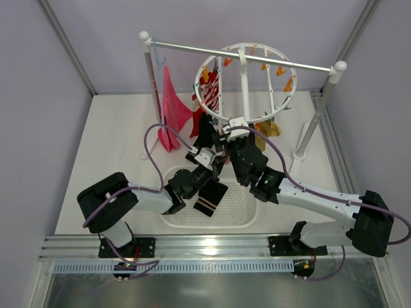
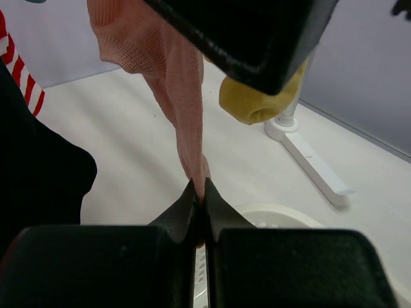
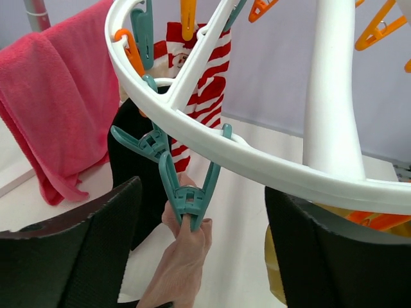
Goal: Remove the socks clipped to the hanger
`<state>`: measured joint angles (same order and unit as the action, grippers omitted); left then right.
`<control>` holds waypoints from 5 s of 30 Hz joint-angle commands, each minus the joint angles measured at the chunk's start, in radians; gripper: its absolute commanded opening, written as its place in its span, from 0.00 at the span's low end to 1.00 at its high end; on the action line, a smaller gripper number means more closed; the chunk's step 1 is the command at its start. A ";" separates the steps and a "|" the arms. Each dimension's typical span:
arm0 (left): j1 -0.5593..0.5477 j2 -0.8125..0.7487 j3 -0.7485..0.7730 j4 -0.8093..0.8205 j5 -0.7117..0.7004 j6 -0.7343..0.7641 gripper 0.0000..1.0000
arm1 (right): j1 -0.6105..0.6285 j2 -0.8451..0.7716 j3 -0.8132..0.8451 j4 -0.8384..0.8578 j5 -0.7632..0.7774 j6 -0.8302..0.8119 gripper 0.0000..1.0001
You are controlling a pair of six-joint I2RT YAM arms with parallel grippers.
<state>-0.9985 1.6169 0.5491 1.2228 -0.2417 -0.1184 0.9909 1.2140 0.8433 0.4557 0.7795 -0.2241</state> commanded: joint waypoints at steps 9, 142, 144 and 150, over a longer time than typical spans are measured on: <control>-0.002 -0.008 -0.005 0.058 0.012 0.020 0.00 | 0.000 0.002 0.017 0.124 0.061 -0.060 0.12; 0.017 0.270 0.446 -0.020 0.183 -0.015 1.00 | 0.011 -0.946 -0.694 0.354 0.178 0.097 1.00; 0.017 0.281 0.463 -0.019 0.193 -0.012 1.00 | 0.009 -0.946 -0.694 0.354 0.176 0.097 1.00; 0.017 0.313 0.492 -0.016 0.197 -0.017 1.00 | 0.009 -0.941 -0.694 0.353 0.172 0.097 0.99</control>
<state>-0.9867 1.9152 1.0054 1.1206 -0.0334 -0.1520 0.9977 0.2726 0.1474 0.7795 0.9623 -0.1505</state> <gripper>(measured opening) 0.995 0.996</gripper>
